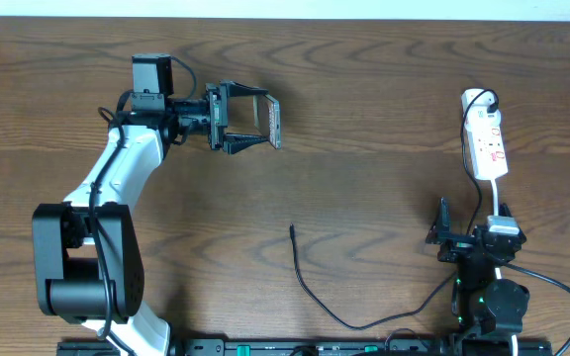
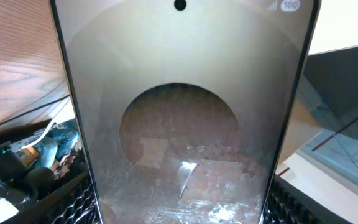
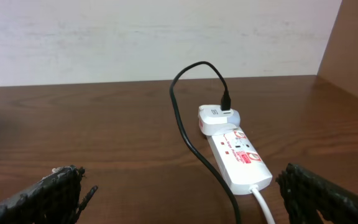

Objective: Plug charger to phone and switch on socket
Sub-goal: 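Hold the phone upright with the left gripper toward the center, then move the right gripper toward the phone's bottom edge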

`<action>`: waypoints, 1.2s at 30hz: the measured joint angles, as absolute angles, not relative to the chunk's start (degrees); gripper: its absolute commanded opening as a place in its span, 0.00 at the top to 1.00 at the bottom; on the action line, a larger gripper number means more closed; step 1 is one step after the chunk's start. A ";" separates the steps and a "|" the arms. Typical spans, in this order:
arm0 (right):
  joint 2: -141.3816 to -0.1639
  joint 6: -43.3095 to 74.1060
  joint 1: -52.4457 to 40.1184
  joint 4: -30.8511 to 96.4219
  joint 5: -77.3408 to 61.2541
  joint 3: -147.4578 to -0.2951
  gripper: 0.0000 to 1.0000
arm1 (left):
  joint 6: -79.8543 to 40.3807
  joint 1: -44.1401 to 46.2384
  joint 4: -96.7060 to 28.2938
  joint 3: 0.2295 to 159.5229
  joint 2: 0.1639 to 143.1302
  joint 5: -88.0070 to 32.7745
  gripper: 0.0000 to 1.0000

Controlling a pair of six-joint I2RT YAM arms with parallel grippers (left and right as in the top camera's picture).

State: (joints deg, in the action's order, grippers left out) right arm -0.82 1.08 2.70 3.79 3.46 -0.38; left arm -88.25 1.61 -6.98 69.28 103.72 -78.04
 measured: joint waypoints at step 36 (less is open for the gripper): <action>-0.84 15.84 2.70 -5.93 -10.66 -0.62 0.01 | -85.47 1.61 -7.01 69.28 103.72 -72.84 0.93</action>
